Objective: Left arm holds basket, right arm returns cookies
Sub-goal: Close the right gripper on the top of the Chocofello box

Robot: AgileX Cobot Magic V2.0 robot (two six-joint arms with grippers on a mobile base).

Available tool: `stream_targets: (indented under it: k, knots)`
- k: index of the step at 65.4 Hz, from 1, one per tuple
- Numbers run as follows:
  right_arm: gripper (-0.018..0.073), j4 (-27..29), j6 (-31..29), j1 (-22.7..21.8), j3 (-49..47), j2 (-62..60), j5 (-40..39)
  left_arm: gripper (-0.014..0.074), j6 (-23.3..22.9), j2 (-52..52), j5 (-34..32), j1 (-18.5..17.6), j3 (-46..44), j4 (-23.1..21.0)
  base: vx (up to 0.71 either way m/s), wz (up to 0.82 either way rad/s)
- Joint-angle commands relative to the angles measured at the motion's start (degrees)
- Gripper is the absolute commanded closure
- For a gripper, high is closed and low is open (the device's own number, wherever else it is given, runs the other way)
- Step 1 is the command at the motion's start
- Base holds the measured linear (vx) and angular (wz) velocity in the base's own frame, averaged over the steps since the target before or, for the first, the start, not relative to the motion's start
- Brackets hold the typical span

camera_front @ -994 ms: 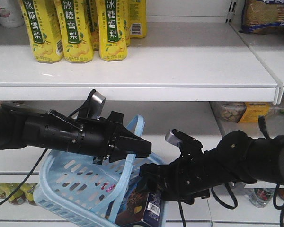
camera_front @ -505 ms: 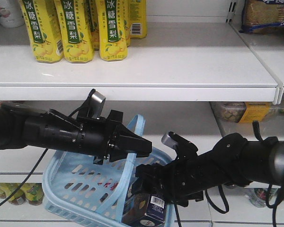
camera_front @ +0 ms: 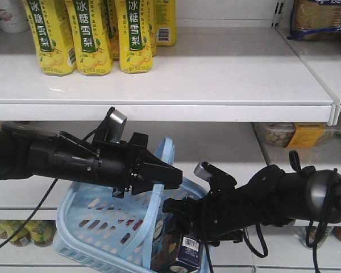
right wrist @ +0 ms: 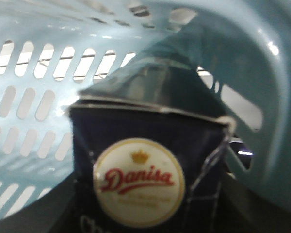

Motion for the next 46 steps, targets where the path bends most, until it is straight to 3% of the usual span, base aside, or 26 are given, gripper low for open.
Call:
stream_targets:
  k: [1,23,46]
  knots:
    - [0.0256,-0.2,-1.1,-0.1,-0.9,-1.6,-2.9,0.0599,2.8,-2.9,-0.3,0.6,-2.2,-11.4,0.00,0.00]
    - [0.0396,-0.1,-1.0,-0.2,-0.8,-1.6,-3.8,0.0599,2.8,-2.9,-0.3,0.6,-2.2,-11.4,0.00,0.00]
    - [0.0398,-2.5,-1.0,-0.2,-0.8,-5.3,-3.6,0.0599,2.8,-2.9,-0.3,0.6,-2.2,-11.4,0.00,0.00]
